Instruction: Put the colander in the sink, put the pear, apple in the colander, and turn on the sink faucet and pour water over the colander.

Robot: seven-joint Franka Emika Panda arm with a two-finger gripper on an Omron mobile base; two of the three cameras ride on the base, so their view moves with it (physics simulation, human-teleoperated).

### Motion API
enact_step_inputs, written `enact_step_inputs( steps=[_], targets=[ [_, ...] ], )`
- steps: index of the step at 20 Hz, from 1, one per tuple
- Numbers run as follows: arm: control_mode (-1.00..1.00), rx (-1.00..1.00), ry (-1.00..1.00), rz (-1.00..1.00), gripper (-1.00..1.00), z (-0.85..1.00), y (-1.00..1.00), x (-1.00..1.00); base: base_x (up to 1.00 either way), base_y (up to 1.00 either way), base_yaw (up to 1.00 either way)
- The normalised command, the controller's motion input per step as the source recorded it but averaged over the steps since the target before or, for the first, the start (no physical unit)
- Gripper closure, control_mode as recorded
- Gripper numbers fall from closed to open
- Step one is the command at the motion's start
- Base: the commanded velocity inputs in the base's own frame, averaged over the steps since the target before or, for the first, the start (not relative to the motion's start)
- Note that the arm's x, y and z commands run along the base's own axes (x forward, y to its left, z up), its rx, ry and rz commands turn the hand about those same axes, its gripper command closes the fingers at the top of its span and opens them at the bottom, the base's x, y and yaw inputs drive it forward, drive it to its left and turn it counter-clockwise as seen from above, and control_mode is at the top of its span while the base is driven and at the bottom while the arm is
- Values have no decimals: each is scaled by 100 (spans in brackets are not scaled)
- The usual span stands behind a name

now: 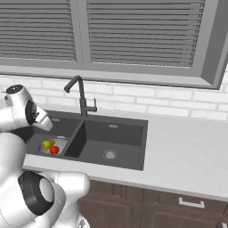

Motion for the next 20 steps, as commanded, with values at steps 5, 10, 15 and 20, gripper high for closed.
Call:
enact_step_inputs(
  steps=[5,10,15,20],
  targets=[
    [-100,12,0,0,-100,100,-4,0,0,0,0],
    [-100,1,0,0,-100,100,-22,0,0,0,0],
    [-100,-2,0,0,-100,100,-40,0,0,0,0],
    [-100,-5,0,4,-100,72,-52,-2,0,0,0]
  ],
)
